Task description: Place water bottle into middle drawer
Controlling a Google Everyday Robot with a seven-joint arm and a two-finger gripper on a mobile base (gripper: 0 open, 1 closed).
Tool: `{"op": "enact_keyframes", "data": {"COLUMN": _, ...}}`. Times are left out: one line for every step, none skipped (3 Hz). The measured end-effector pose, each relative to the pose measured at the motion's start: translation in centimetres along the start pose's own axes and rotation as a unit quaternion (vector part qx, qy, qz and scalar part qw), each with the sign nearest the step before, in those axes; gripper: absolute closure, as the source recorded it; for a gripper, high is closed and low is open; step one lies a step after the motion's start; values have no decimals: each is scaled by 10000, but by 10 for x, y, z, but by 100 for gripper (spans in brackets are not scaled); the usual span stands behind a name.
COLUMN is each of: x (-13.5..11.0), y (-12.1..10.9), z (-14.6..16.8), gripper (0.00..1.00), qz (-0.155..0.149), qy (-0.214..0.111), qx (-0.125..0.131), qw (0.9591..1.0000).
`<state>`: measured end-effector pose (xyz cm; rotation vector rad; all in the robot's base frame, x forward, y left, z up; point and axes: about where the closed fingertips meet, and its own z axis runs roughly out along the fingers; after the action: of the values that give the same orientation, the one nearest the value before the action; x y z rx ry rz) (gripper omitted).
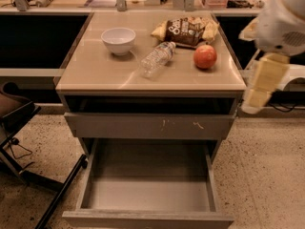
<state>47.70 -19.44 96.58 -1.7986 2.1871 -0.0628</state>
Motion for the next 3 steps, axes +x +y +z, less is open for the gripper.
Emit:
{"op": "enact_keyframes", "data": {"x": -44, "y": -45, "z": 60, "gripper": 0, "qz": -308, "qy": -188, "qx": -438, "qw": 9984}}
{"op": "enact_keyframes", "data": {"x": -91, "y": -79, "z": 115, "gripper": 0, "qz": -508, "qy": -456, "qx": -768, "qw": 9947}}
{"op": "enact_keyframes", "data": {"x": -133, "y": -105, "z": 145, "gripper": 0, "qz": -624, "qy": -741, "qx": -860, "qw": 9916}}
